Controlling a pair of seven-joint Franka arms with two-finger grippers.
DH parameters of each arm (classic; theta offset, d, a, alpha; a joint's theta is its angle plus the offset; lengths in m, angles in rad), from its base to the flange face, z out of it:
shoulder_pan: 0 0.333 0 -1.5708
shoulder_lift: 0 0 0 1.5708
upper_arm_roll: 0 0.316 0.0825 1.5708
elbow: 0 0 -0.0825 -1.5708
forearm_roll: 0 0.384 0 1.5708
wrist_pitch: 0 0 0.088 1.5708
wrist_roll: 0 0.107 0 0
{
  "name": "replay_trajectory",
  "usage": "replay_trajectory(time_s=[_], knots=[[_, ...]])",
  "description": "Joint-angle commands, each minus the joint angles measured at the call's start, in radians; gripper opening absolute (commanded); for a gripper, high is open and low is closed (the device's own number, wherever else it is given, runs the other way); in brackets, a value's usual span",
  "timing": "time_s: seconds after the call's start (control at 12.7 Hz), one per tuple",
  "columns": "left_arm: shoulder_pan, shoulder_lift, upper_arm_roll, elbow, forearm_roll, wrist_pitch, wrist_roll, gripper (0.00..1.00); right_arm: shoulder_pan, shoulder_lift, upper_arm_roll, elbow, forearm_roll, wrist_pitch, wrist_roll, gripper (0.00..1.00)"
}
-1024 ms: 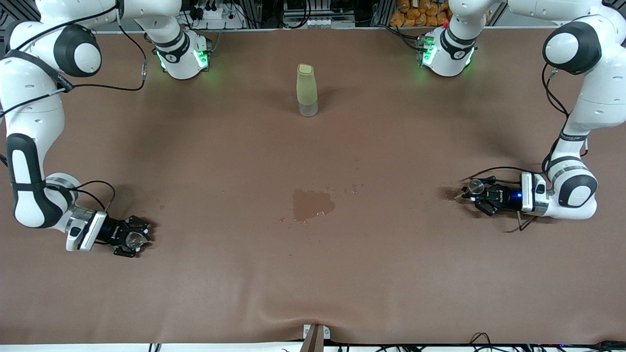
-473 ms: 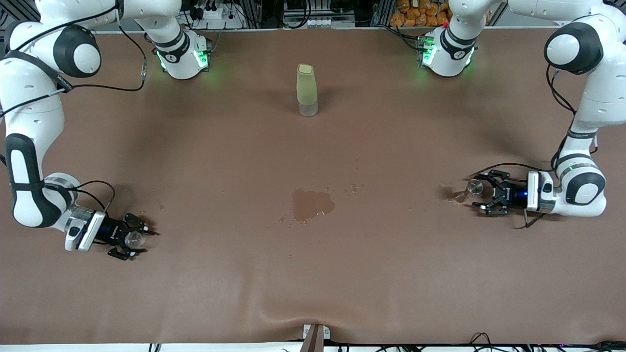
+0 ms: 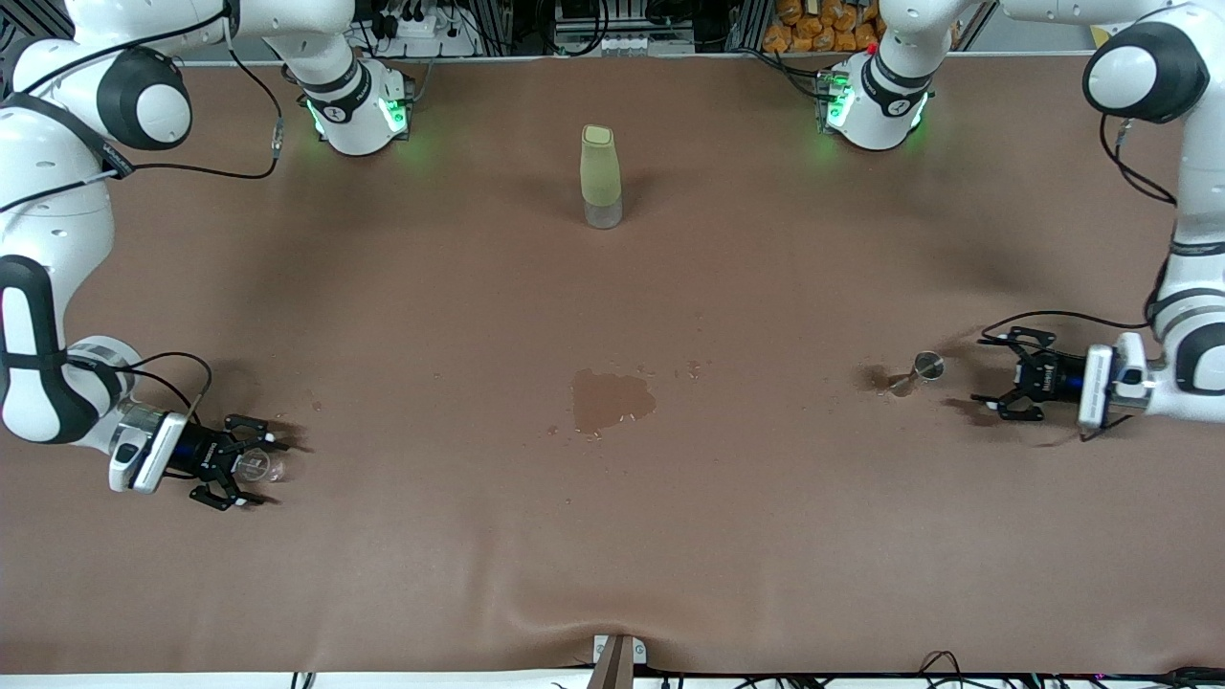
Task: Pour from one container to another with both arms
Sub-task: 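Lower the beaker onto the table while the left gripper lowers the jigger, then open both grippers and draw them back from the beaker and jigger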
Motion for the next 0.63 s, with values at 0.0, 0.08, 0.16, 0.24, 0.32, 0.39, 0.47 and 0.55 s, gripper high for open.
replay_trajectory(time_s=[0.0, 0.08, 0.16, 0.24, 0.32, 0.39, 0.47, 0.55], knots=[[-0.010, -0.043, 0.003, -0.008, 0.026, -0.009, -0.146, 1.00, -0.016, -0.056, -0.001, -0.010, -0.065, -0.039, 0.095, 1.00], [-0.013, -0.073, 0.003, -0.009, 0.033, -0.009, -0.212, 1.00, -0.016, -0.076, -0.001, -0.010, -0.079, -0.043, 0.115, 1.00], [-0.015, -0.113, -0.006, -0.011, 0.070, -0.009, -0.302, 1.00, -0.017, -0.088, -0.001, -0.012, -0.096, -0.057, 0.138, 1.00], [-0.015, -0.150, -0.013, -0.011, 0.108, -0.009, -0.403, 1.00, -0.022, -0.104, -0.002, -0.010, -0.114, -0.068, 0.161, 1.00], [-0.023, -0.197, -0.020, -0.011, 0.130, -0.009, -0.506, 1.00, -0.022, -0.130, -0.002, -0.010, -0.142, -0.072, 0.195, 1.00], [-0.041, -0.242, -0.027, -0.011, 0.153, -0.009, -0.598, 1.00, -0.019, -0.160, -0.002, -0.010, -0.175, -0.072, 0.247, 1.00], [-0.067, -0.286, -0.026, -0.011, 0.173, -0.009, -0.696, 1.00, -0.011, -0.188, -0.002, -0.010, -0.217, -0.072, 0.310, 1.00], [-0.093, -0.328, -0.024, -0.011, 0.197, -0.007, -0.806, 1.00, -0.004, -0.209, 0.001, -0.009, -0.246, -0.069, 0.365, 1.00]])
